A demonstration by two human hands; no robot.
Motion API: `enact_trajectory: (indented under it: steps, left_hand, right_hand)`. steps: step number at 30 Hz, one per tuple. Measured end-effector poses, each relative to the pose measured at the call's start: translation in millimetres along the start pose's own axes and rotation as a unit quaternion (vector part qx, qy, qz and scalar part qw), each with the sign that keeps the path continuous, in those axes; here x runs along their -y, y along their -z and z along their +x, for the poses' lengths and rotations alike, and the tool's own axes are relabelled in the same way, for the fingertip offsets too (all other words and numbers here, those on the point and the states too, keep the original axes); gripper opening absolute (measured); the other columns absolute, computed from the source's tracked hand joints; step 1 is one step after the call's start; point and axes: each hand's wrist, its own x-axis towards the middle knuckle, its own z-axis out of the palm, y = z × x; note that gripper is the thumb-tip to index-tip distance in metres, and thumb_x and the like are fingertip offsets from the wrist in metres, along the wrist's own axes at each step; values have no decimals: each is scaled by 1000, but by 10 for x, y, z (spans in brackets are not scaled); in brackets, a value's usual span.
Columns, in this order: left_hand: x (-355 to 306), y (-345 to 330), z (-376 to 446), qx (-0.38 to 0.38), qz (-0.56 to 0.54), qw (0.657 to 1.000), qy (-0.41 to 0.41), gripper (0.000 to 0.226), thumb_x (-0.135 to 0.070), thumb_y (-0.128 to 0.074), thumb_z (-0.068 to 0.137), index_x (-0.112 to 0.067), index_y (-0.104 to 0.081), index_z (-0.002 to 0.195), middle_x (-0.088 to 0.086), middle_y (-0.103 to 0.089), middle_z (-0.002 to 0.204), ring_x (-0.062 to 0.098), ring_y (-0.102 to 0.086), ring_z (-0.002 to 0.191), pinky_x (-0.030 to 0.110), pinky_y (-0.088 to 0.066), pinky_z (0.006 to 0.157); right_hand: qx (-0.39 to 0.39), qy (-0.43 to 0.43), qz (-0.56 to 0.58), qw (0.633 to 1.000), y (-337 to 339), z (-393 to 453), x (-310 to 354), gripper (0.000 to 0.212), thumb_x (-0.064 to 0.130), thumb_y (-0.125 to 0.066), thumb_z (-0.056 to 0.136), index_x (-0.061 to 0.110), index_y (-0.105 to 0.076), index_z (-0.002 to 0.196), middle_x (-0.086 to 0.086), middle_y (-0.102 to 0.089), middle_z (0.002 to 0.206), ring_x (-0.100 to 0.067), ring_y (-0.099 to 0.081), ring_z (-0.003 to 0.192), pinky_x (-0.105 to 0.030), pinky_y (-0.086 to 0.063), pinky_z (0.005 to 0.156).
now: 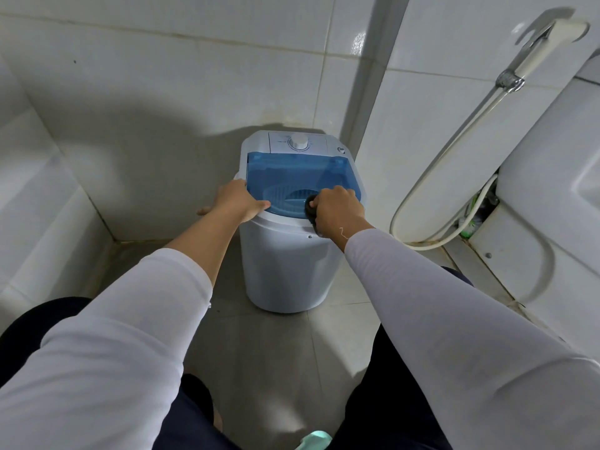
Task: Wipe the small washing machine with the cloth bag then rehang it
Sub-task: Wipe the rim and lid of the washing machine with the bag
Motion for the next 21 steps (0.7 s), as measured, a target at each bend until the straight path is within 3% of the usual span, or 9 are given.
enact_trajectory:
  steps: [7, 11, 21]
  left_hand:
    - [-35, 7, -57, 0, -8, 1000, -5, 47, -41, -68, 80, -22, -55, 121, 4, -61, 121, 31, -55, 115, 61, -37, 103]
    - [-96, 22, -128, -7, 11, 1000, -17, 43, -34, -65, 86, -15, -55, 124, 8, -61, 122, 30, -56, 114, 50, -41, 104]
    - [-172, 47, -232, -4, 29, 1000, 1, 53, -37, -64, 86, -18, -47, 133, 9, -56, 132, 32, -52, 121, 55, -39, 106]
  right_hand:
    - [4, -30, 6, 1000, 29, 13, -245, 32, 17, -56, 92, 6, -57, 122, -16, -58, 118, -32, -52, 113, -39, -49, 90]
    - [0, -49, 17, 999, 34, 47, -413, 34, 18, -56, 92, 6, -56, 123, -16, -58, 119, -33, -50, 115, -39, -48, 92]
    - [5, -57, -8, 998, 53, 196, -712, 44, 24, -65, 85, 5, -55, 125, -16, -57, 118, -33, -50, 114, -38, -48, 91]
